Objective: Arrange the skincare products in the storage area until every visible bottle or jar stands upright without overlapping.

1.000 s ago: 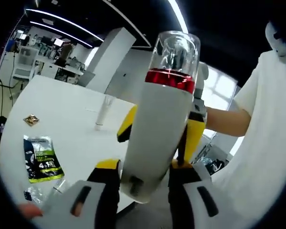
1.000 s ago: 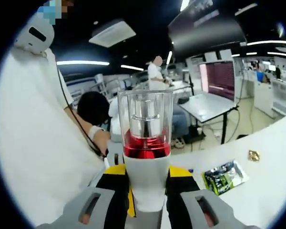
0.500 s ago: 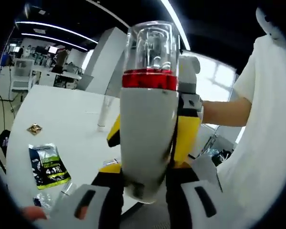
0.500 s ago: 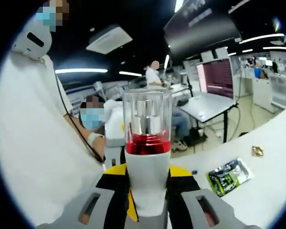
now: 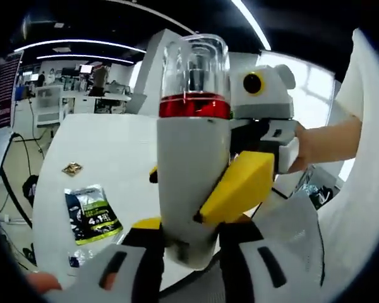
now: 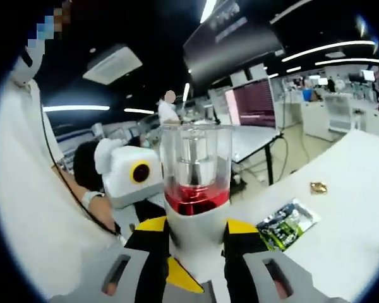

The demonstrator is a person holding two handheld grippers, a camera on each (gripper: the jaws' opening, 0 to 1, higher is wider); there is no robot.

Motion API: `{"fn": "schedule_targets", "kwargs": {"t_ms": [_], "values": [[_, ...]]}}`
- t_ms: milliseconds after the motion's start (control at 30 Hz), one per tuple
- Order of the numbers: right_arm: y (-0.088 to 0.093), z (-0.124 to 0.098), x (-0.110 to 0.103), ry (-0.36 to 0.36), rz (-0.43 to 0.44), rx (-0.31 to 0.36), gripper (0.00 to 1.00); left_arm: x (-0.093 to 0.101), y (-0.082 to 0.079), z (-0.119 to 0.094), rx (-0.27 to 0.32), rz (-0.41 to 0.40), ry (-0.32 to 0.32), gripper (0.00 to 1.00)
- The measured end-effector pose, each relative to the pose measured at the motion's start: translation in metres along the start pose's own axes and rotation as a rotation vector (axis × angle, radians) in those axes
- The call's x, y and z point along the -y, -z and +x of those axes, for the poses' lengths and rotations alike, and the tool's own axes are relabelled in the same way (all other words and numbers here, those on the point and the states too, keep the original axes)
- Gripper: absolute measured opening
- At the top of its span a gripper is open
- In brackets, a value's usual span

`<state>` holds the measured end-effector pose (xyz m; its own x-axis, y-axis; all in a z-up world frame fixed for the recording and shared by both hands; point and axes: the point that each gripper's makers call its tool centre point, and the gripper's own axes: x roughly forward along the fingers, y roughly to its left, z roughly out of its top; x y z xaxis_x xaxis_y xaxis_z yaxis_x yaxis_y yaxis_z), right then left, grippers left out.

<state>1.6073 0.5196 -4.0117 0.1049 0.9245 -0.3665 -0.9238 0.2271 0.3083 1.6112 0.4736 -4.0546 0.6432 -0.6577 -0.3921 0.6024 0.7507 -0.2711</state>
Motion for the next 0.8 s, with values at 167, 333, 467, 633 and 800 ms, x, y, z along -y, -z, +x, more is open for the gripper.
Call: {"fn": "schedule_targets", "kwargs": {"t_ms": [167,333,467,633,800], "values": [[0.001,0.011,0.002,0.084,0.003,-0.006,0.32,-0.007,0.004,0.000,-0.025,-0.007,-0.039,0.28],[0.000,0.015,0.005,0.145,0.013,0.007,0.33,-0.012,0.006,0.000,-0.033,0.001,-0.069,0.28],[0.005,0.016,0.006,0.172,0.018,-0.013,0.33,-0.013,0.010,0.001,-0.059,0.017,-0.078,0.28],[0.006,0.015,0.008,0.196,0.036,-0.011,0.33,-0.014,0.012,0.001,-0.067,0.042,-0.089,0.28],[0.007,0.014,0.010,0.203,0.045,-0.010,0.33,-0.014,0.013,0.001,-0.073,0.062,-0.098,0.28]]}}
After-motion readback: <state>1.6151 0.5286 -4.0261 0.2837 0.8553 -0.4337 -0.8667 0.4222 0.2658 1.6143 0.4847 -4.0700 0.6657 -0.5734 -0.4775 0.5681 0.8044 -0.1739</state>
